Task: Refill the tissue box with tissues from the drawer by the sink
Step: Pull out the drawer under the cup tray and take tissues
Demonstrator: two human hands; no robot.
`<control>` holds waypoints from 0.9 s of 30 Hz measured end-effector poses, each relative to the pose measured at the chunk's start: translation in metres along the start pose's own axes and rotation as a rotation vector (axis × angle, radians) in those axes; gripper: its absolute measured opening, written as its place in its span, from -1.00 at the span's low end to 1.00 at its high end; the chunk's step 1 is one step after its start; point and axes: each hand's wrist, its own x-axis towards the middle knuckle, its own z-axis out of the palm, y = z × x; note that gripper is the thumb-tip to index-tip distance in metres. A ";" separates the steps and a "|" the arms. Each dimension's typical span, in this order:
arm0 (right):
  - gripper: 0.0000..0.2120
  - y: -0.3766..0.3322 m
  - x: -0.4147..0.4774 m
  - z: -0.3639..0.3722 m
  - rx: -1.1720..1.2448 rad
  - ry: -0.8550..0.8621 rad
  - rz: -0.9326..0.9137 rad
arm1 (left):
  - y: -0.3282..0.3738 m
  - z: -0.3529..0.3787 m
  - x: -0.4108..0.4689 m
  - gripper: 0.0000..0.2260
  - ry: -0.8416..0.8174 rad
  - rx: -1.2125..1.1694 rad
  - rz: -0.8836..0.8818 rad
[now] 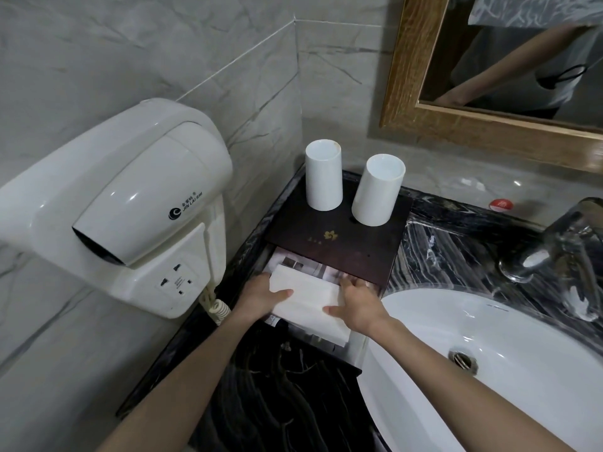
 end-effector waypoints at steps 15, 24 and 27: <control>-0.21 0.003 0.006 -0.004 0.035 -0.045 0.023 | 0.007 0.001 0.003 -0.65 0.019 0.015 0.001; -0.46 0.005 -0.009 -0.011 0.142 -0.010 -0.037 | 0.028 -0.011 -0.008 -0.61 0.054 0.045 0.055; -0.48 0.007 -0.014 -0.022 0.240 0.001 -0.052 | 0.038 -0.019 -0.012 -0.64 0.066 0.024 0.101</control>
